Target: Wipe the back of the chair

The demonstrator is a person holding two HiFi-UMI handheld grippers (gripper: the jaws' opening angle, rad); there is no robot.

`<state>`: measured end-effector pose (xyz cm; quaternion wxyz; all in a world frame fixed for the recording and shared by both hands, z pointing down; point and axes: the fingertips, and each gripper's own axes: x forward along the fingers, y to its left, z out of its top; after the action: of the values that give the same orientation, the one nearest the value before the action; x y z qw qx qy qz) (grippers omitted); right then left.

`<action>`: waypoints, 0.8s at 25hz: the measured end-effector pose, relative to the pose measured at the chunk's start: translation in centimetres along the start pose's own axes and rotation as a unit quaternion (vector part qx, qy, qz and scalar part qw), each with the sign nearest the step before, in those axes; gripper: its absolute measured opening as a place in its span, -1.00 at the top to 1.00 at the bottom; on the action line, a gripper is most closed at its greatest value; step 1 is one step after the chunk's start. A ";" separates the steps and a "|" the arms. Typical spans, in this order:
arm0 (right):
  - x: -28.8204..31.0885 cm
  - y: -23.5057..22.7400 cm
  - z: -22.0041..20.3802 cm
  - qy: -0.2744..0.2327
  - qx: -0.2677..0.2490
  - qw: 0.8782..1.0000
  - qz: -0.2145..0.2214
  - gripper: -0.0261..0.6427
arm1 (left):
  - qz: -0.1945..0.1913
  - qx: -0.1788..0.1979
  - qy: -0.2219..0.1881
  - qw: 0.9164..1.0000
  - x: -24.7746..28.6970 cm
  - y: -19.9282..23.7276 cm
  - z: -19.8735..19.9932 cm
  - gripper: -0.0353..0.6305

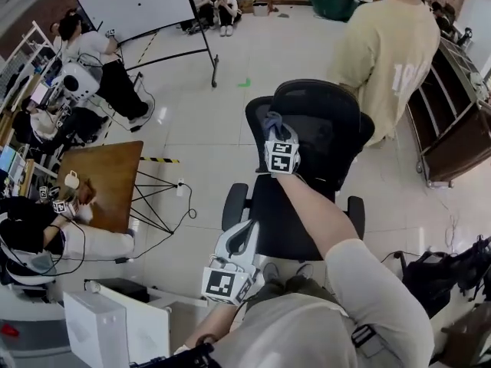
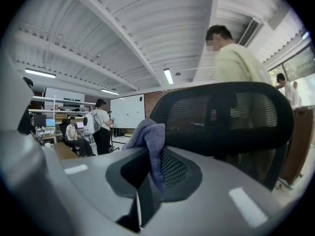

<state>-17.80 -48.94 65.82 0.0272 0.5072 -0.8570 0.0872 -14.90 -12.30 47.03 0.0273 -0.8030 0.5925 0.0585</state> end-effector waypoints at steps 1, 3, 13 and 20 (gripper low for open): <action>0.2 -0.5 0.6 -0.005 -0.003 1.000 -0.003 0.78 | 0.006 -0.005 0.005 1.000 -0.5 0.8 -0.5 0.69; -0.5 -1.9 1.4 -0.015 -0.011 1.000 -0.014 0.78 | 0.009 -0.014 0.009 1.000 -1.2 2.1 -1.2 0.69; -9.6 -19.9 1.2 -0.013 -0.071 0.993 -0.096 0.78 | -0.060 -0.019 0.015 0.998 1.9 1.4 -1.0 0.69; -8.1 -10.6 1.8 -0.037 -0.050 0.998 0.007 0.78 | -0.085 -0.008 0.018 0.996 4.8 -2.1 0.0 0.69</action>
<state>-4.56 -47.23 64.22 0.0203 0.5021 -0.8642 0.0258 -11.53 -16.28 46.34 0.0157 -0.8517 0.5218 0.0463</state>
